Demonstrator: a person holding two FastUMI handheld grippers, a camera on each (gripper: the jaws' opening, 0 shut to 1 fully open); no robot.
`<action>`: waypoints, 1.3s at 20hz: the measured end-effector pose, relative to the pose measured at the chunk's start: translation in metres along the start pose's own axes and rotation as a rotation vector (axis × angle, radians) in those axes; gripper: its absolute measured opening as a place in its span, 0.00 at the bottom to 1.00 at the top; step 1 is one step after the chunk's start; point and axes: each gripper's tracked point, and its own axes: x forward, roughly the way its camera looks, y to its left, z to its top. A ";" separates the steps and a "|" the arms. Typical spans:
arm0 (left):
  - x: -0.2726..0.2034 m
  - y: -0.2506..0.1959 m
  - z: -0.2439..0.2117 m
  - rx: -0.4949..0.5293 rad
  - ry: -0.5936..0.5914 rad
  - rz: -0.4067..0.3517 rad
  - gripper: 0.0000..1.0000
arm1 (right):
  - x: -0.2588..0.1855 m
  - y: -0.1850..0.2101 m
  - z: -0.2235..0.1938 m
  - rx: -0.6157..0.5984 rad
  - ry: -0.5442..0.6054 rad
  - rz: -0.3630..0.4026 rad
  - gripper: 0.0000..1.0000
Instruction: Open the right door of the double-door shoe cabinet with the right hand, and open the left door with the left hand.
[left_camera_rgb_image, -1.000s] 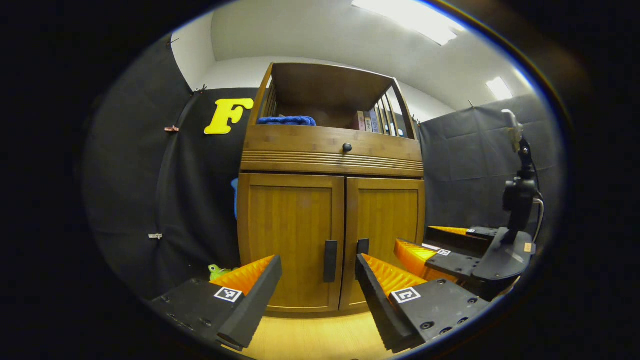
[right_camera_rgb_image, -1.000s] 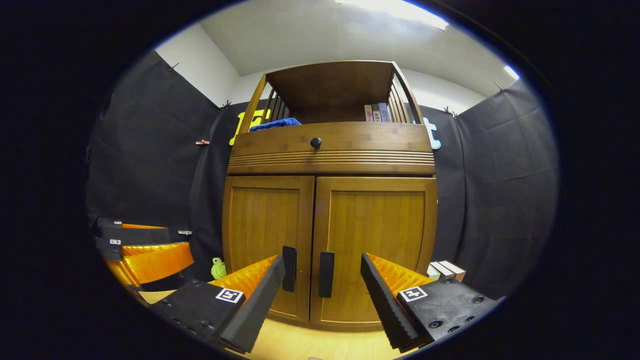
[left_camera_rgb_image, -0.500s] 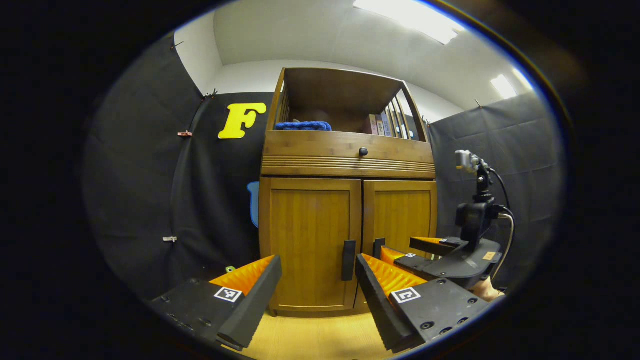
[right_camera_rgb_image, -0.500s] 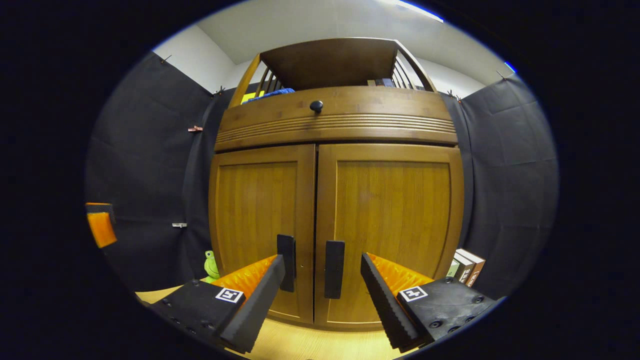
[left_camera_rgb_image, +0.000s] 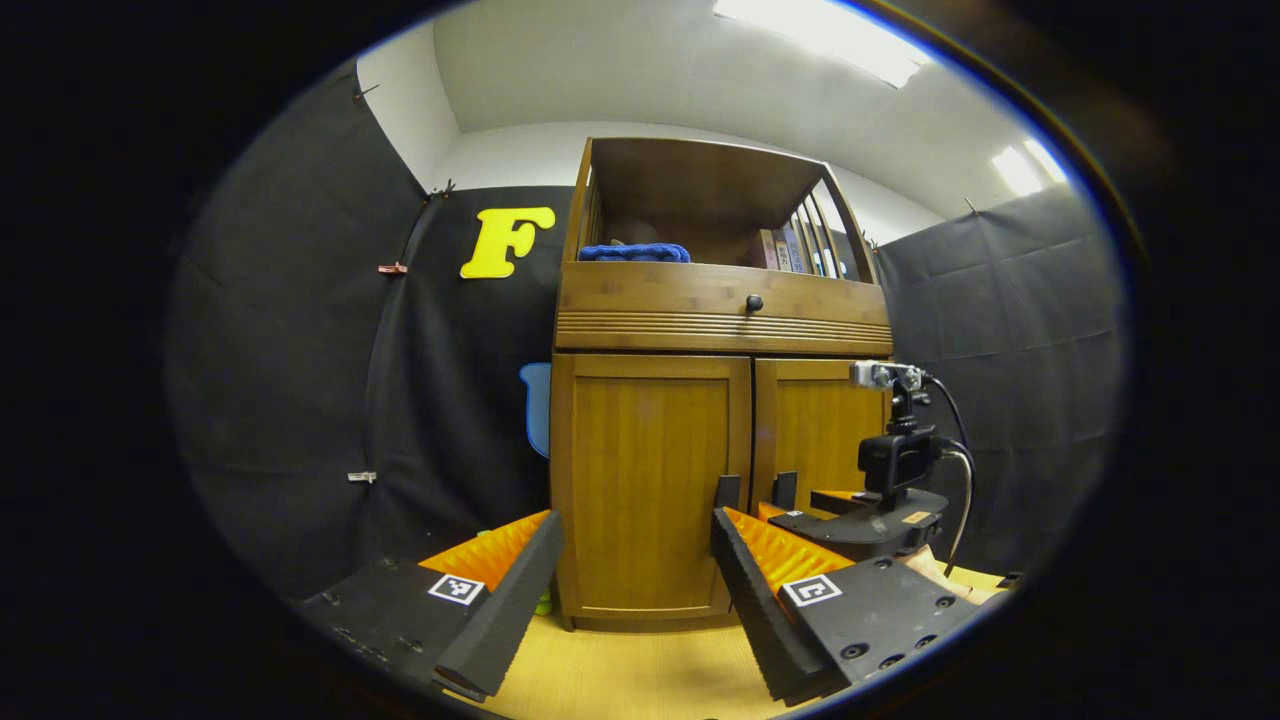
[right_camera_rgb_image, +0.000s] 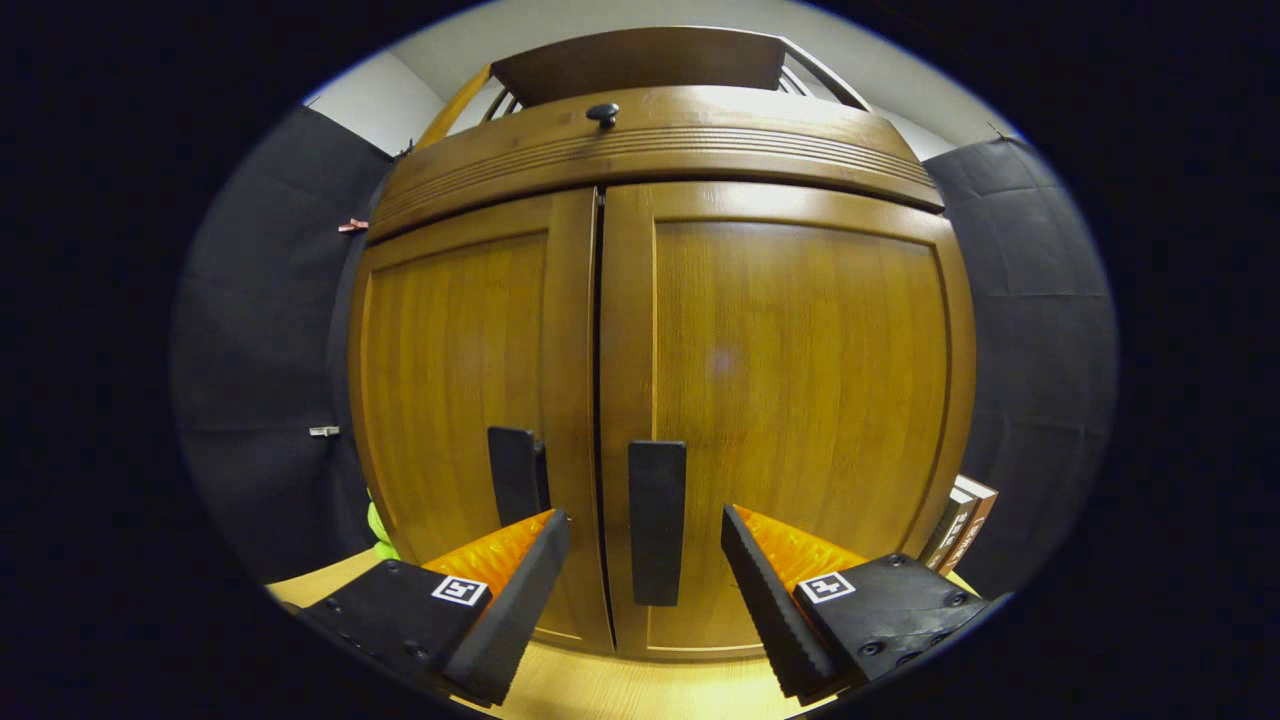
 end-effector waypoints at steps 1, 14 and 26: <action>-0.001 0.003 0.002 -0.003 -0.004 0.005 0.93 | 0.005 -0.001 -0.003 -0.004 0.000 -0.009 0.95; 0.002 0.028 -0.010 -0.013 0.013 0.068 0.93 | 0.027 -0.007 -0.017 -0.041 -0.008 -0.027 0.29; 0.007 -0.002 -0.024 -0.010 0.044 -0.005 0.93 | -0.019 -0.010 -0.018 -0.033 0.014 0.053 0.29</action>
